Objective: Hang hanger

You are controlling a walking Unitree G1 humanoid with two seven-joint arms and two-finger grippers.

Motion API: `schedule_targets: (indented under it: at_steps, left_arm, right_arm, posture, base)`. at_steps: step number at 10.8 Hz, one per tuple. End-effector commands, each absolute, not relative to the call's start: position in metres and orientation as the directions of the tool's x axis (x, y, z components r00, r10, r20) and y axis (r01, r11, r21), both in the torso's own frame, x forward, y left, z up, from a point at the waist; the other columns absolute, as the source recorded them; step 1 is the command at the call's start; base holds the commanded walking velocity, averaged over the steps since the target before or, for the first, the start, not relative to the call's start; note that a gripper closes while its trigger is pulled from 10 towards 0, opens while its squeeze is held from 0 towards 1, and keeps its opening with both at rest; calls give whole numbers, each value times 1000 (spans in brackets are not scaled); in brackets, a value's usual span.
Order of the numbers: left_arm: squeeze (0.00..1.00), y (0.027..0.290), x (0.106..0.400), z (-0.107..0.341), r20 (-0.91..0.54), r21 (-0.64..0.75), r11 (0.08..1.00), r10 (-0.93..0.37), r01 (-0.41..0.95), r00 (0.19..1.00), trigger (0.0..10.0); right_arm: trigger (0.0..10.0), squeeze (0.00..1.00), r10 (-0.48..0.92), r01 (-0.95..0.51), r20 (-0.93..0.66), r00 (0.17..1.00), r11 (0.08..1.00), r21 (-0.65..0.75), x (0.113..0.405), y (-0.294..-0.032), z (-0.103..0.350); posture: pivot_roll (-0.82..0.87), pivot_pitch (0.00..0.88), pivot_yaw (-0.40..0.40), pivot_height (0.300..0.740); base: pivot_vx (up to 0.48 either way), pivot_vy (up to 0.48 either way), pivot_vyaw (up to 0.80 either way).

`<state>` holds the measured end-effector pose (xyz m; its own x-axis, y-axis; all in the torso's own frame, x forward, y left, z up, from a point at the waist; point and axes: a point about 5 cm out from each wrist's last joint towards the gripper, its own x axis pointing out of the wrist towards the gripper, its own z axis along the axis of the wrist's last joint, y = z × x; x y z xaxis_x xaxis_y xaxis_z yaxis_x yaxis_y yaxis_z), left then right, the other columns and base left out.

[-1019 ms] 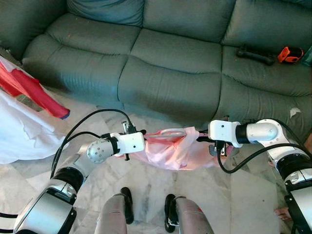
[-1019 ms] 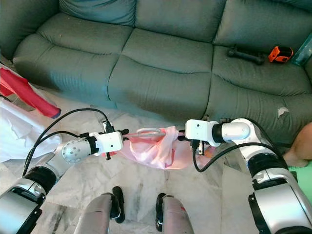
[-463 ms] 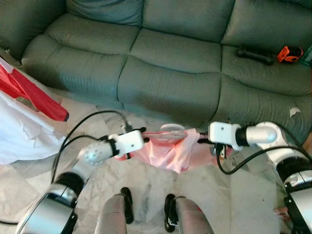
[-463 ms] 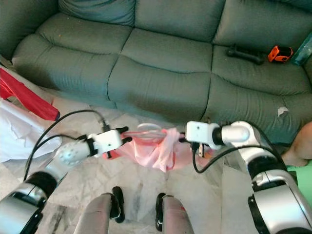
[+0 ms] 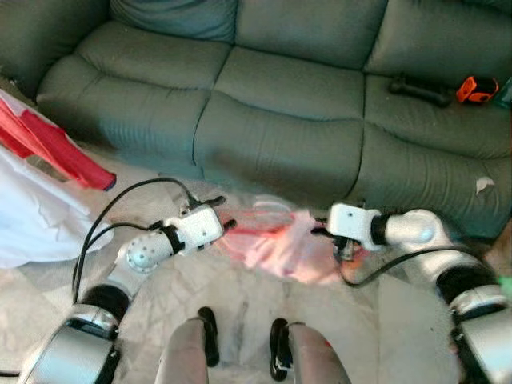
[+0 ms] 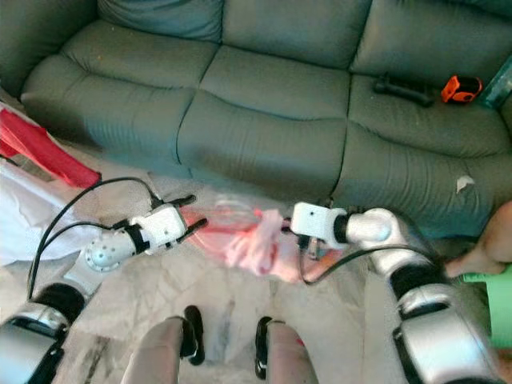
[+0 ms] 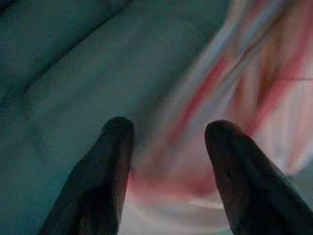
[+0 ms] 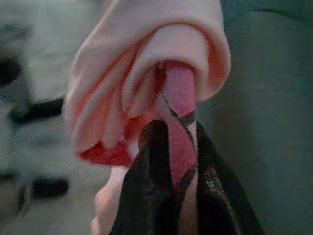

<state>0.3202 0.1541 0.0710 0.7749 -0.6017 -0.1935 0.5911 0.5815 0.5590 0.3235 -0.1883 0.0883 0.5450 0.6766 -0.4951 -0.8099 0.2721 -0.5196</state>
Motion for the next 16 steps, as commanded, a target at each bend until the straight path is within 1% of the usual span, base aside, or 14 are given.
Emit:
schedule_targets:
  at_steps: [1, 2, 5, 6, 7, 8, 9, 10, 11, 12, 13, 14, 15, 16]
  left_arm:
    - [1000, 167, 320, 63, -213, 494, 679, -510, 542, 833, 10000]
    - [1000, 185, 322, 59, -185, 320, 857, -363, 405, 913, 10000]
    - [1000, 213, 326, 67, -87, 123, 987, -96, 106, 992, 10000]
    - [1000, 217, 326, 66, -90, 87, 995, -50, 58, 995, 10000]
    - [1000, 221, 320, 64, -70, 81, 997, 13, -7, 997, 10000]
    - [1000, 226, 307, 53, -91, 105, 991, 96, -86, 991, 10000]
    - [353, 224, 299, 45, -121, 85, 992, 105, -95, 987, 10000]
    - [0, 222, 293, 40, -125, 99, 989, 126, -114, 984, 10000]
    - [0, 224, 293, 36, -145, 95, 985, 156, -143, 977, 10000]
    - [0, 222, 299, 38, -180, 28, 977, 212, -210, 960, 10000]
    - [0, 219, 301, 41, -169, 38, 979, 205, -201, 964, 10000]
    - [0, 210, 305, 46, -134, 59, 981, 192, -185, 972, 10000]
    - [0, 206, 303, 46, -134, 64, 983, 180, -173, 975, 10000]
    - [0, 200, 301, 42, -172, -13, 993, 111, -115, 979, 10000]
  right_arm:
    - [0, 0, 659, -779, -450, 602, 362, -512, 321, -193, 84]
    - [0, 0, 626, -711, -355, 694, 519, -475, 319, -194, 80]
    - [0, 0, 529, -575, -231, 817, 709, -409, 316, -193, 74]
    - [10000, 0, 504, -541, -199, 840, 756, -369, 317, -189, 74]
    - [10000, 0, 446, -477, -169, 879, 809, -343, 319, -184, 75]
    - [10000, 0, 455, -460, -92, 886, 838, -293, 315, -172, 78]
    - [10000, 0, 435, -435, -67, 898, 851, -294, 313, -169, 79]
    - [10000, 0, 397, -398, -56, 916, 884, -244, 314, -166, 78]
    - [10000, 0, 370, -369, -37, 928, 904, -214, 317, -165, 80]
    - [10000, 0, 332, -330, -17, 943, 928, -172, 319, -165, 84]
    - [10000, 0, 318, -315, -9, 948, 935, -165, 319, -165, 84]
    - [10000, 0, 284, -280, 17, 959, 954, -109, 319, -161, 85]
    - [10000, 0, 308, -304, 28, 951, 947, -100, 318, -155, 87]
    - [10000, 0, 316, -313, 15, 949, 943, -110, 317, -153, 85]
  posture:
    - [-41, 244, -35, 740]
    - [-41, 247, -34, 740]
    - [-42, 244, -39, 740]
    - [-48, 236, -38, 740]
    - [-50, 230, -30, 740]
    - [-44, 212, -21, 740]
    - [-38, 197, -20, 740]
    - [-39, 179, -23, 740]
    - [-35, 157, -27, 740]
    - [-27, 139, -22, 740]
    - [-24, 136, -19, 740]
    - [-19, 133, -17, 740]
    - [-19, 140, -15, 740]
    - [-17, 143, -17, 740]
  base:
    - [0, 0, 0]
    - [0, 0, 0]
    - [0, 0, 0]
    - [0, 0, 0]
    - [0, 0, 0]
    - [0, 0, 0]
    - [0, 0, 800]
    - [0, 0, 800]
    - [0, 0, 800]
    - [0, 0, 800]
    - [0, 0, 800]
    - [0, 0, 800]
    - [0, 0, 800]
    - [0, 0, 800]
